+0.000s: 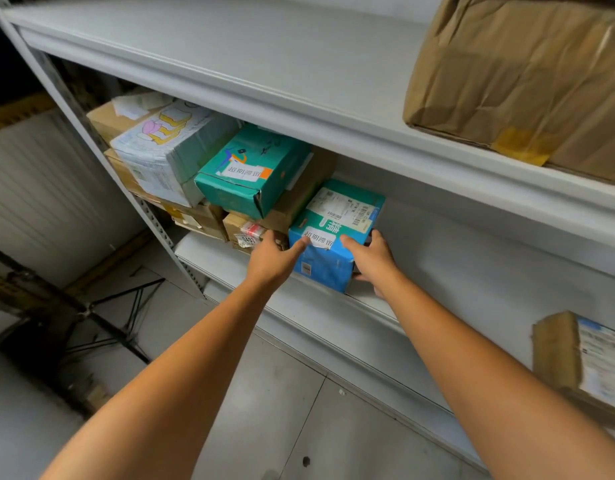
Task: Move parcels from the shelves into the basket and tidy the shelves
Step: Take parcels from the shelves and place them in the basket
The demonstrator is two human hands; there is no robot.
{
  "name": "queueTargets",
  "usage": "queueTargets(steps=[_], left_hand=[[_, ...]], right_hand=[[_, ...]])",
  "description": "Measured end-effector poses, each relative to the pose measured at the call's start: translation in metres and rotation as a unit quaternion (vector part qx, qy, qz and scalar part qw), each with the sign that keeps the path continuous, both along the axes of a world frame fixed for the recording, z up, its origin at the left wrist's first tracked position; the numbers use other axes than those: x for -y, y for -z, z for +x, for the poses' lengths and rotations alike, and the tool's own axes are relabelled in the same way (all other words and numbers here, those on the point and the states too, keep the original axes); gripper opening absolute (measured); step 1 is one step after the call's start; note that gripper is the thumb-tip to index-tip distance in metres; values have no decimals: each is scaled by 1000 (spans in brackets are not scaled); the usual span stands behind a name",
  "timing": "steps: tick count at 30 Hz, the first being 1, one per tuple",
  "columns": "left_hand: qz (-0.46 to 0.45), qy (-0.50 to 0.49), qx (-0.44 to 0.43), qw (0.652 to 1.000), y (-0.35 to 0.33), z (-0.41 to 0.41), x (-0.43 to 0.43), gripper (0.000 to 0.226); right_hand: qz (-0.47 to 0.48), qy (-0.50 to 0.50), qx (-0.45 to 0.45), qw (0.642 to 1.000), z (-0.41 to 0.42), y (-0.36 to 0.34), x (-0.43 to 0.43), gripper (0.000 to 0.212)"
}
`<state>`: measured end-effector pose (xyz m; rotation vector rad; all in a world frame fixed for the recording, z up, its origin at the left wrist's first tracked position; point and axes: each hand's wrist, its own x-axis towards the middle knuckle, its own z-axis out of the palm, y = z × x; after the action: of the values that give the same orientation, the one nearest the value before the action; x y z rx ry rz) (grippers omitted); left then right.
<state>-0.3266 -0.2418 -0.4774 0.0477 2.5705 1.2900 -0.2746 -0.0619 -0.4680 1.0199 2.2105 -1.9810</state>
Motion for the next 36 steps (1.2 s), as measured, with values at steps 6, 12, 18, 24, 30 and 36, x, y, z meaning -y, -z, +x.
queueTargets(steps=[6, 12, 18, 24, 30, 36], left_hand=[[10, 13, 27, 1000, -7, 17, -5, 60], [18, 35, 115, 993, -21, 51, -7, 52], [-2, 47, 208, 977, -33, 60, -3, 55], [99, 30, 252, 962, -31, 55, -8, 58], [141, 30, 257, 956, -33, 49, -11, 53], [134, 27, 271, 953, -37, 63, -4, 52]], right_hand=[[-27, -15, 8, 1000, 18, -8, -6, 35], [-32, -32, 27, 999, 54, -17, -16, 34], [-23, -75, 81, 994, 73, -19, -21, 39], [-11, -60, 66, 996, 67, -15, -15, 32], [-28, -38, 56, 997, 65, -19, -14, 41], [-16, -60, 68, 996, 80, -24, -13, 52]])
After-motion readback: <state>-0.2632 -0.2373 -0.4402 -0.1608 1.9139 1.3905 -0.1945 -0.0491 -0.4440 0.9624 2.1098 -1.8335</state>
